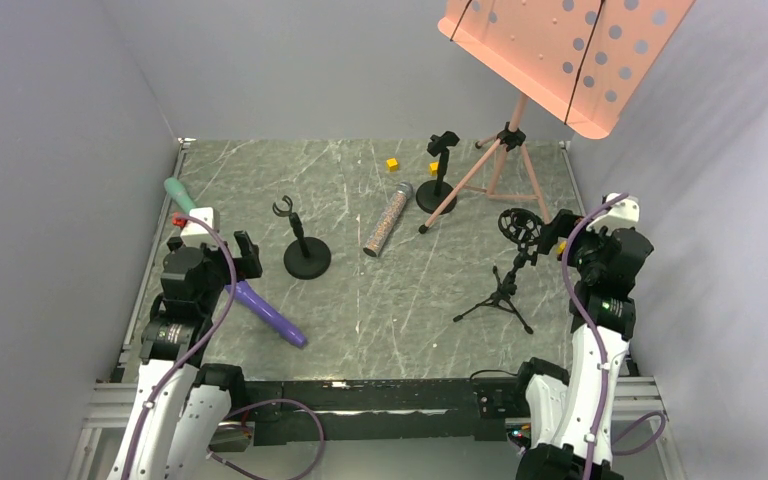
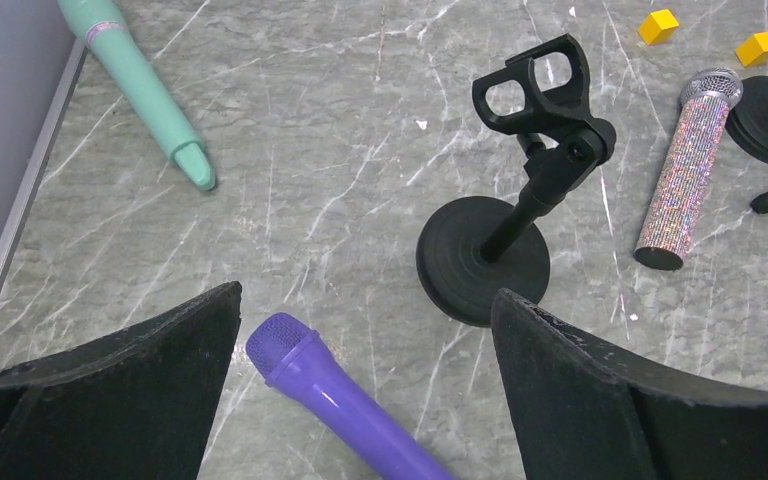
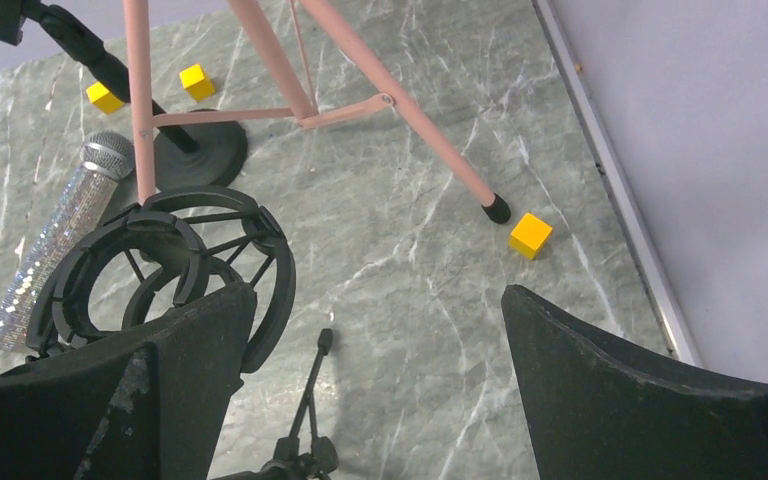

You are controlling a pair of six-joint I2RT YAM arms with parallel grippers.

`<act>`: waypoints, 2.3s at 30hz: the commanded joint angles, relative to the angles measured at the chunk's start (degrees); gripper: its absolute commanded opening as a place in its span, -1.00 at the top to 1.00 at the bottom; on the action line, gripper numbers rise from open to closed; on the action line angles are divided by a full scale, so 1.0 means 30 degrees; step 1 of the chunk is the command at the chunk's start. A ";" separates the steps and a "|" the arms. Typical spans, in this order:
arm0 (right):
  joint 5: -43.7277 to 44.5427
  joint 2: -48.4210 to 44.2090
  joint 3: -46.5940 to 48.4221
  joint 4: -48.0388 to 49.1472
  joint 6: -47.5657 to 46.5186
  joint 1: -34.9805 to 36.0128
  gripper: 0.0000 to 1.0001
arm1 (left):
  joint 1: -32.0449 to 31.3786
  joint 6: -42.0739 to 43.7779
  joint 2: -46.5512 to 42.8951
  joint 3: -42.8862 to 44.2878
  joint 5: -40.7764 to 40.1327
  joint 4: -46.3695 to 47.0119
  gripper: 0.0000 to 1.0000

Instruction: Attach the microphones to the stand

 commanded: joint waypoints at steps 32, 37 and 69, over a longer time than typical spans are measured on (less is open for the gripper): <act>-0.3382 0.1967 0.1358 -0.3492 -0.7130 0.0799 -1.00 | -0.0155 -0.9440 0.7427 0.7741 0.2817 -0.4126 -0.81; -0.2983 0.2053 0.1388 -0.3373 -0.7064 0.0909 -1.00 | -0.0804 -0.9464 0.8233 0.8234 0.2707 -0.3806 -0.84; -0.2059 0.2068 0.1256 -0.3079 -0.6960 0.1039 -1.00 | -0.4525 -1.2729 1.7137 1.3654 -0.5704 -0.7093 0.62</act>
